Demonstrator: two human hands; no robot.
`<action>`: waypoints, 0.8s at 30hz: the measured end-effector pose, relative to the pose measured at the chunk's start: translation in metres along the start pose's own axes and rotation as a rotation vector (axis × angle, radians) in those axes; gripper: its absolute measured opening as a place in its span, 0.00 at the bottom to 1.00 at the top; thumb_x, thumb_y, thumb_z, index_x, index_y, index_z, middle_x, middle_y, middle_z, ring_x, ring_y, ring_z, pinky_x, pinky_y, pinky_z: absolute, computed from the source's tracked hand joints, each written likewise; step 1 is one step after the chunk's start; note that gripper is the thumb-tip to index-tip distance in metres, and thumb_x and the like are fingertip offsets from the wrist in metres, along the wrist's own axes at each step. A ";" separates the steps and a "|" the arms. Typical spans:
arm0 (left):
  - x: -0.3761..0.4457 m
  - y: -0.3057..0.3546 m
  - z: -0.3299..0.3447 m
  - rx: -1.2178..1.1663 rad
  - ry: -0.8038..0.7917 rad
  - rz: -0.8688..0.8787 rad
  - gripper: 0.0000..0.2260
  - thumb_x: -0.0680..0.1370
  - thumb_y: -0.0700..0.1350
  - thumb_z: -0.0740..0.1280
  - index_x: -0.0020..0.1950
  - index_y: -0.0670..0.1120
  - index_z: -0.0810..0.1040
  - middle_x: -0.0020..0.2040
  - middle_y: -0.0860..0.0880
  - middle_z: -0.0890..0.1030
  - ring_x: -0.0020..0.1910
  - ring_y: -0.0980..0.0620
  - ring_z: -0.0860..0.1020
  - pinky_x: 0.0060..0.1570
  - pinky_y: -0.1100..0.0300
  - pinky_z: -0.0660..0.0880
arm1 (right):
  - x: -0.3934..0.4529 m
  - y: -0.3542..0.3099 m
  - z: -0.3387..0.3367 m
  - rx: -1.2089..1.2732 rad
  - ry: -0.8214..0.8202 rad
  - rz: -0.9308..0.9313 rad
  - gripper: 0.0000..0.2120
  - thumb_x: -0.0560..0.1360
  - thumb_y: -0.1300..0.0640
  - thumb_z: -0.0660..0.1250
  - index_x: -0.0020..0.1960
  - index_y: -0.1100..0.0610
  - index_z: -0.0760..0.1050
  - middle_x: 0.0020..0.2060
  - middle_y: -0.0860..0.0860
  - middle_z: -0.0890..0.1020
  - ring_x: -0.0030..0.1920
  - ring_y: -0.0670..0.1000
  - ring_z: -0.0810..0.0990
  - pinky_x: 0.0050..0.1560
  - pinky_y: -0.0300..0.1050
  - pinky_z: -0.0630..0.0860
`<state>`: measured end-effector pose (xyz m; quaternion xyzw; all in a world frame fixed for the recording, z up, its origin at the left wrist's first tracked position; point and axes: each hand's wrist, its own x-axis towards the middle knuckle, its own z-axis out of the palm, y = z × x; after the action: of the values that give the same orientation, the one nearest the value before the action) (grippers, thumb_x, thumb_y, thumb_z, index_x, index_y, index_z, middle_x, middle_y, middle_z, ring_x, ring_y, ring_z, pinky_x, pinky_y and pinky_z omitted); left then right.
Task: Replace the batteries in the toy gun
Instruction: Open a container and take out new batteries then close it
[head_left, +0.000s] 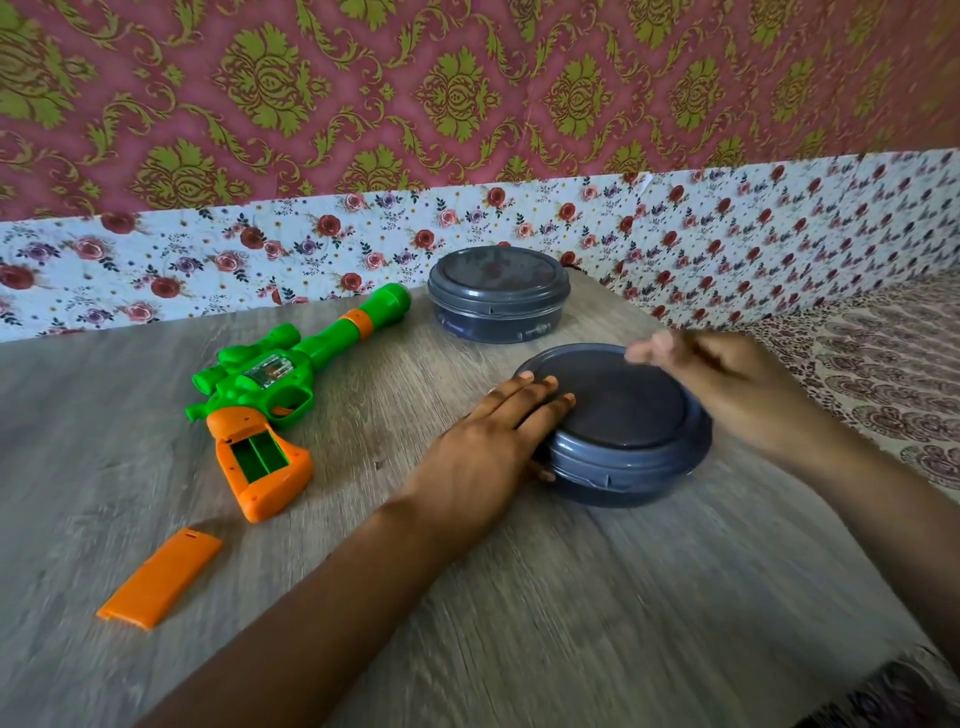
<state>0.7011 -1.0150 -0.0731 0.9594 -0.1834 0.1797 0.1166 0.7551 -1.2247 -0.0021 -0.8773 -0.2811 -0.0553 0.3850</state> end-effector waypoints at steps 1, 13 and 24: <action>0.000 0.000 0.000 -0.001 0.002 -0.004 0.28 0.77 0.48 0.64 0.75 0.52 0.58 0.76 0.52 0.58 0.76 0.54 0.52 0.74 0.60 0.54 | 0.013 0.004 -0.001 -0.051 0.015 0.051 0.43 0.68 0.26 0.49 0.54 0.64 0.77 0.46 0.56 0.84 0.51 0.56 0.81 0.51 0.53 0.77; -0.002 0.002 0.001 -0.004 0.048 0.010 0.30 0.73 0.45 0.69 0.74 0.49 0.63 0.74 0.48 0.65 0.75 0.49 0.59 0.69 0.61 0.50 | 0.058 0.038 0.041 -0.555 -0.042 0.359 0.24 0.80 0.41 0.47 0.53 0.60 0.70 0.44 0.56 0.74 0.48 0.58 0.74 0.44 0.48 0.66; -0.001 0.004 -0.004 0.012 0.049 0.000 0.29 0.72 0.45 0.70 0.72 0.49 0.66 0.72 0.48 0.68 0.73 0.48 0.62 0.69 0.61 0.52 | 0.060 0.036 0.039 -0.459 -0.149 0.296 0.16 0.80 0.44 0.47 0.62 0.47 0.67 0.59 0.55 0.77 0.55 0.58 0.75 0.52 0.50 0.71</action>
<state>0.6973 -1.0173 -0.0689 0.9554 -0.1792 0.2043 0.1151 0.8196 -1.1899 -0.0341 -0.9747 -0.1576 0.0040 0.1585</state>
